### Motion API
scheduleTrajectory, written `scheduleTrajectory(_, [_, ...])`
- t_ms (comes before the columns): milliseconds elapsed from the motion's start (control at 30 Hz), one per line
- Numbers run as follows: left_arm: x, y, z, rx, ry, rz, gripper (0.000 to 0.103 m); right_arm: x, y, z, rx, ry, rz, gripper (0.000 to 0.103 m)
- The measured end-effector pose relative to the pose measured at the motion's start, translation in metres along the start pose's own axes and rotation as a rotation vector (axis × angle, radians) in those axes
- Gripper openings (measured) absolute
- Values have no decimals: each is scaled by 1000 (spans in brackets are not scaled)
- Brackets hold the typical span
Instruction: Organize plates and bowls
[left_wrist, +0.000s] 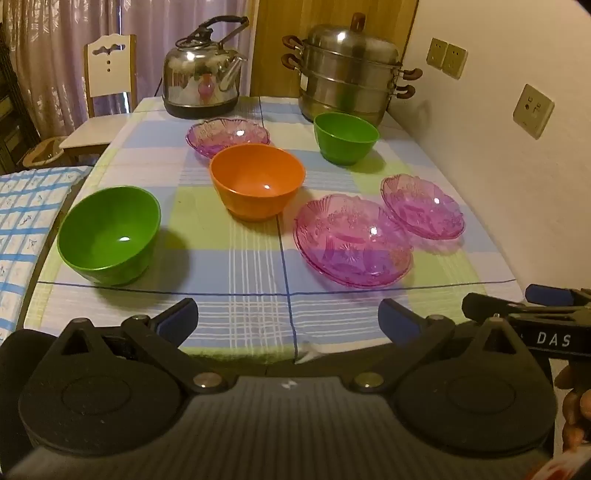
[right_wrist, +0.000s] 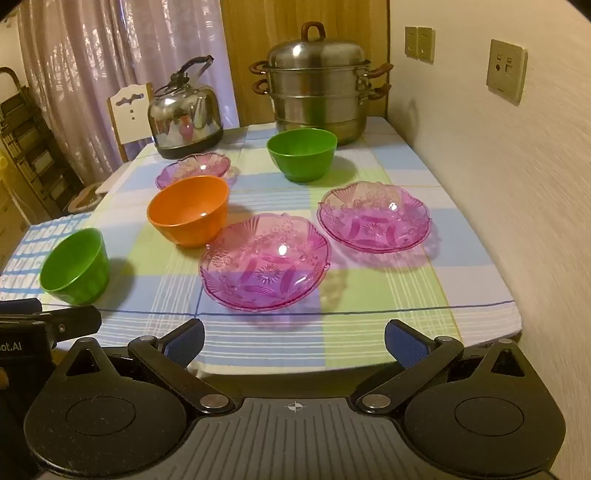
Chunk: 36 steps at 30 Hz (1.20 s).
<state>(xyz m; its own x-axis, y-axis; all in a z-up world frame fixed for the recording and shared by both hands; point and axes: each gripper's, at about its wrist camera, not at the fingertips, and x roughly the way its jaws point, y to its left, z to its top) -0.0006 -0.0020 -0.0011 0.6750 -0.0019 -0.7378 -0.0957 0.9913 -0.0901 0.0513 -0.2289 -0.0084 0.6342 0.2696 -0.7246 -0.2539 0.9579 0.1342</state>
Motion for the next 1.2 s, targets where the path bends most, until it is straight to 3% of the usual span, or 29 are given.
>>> scheduleTrajectory(233, [15,2,-15,-25,13,-10,103,0,-1,-1,1,0,3,103])
scheduleTrajectory(1200, [0,-1,3,-22,16,-27,103,-4,-4,5,9,-3,2,103])
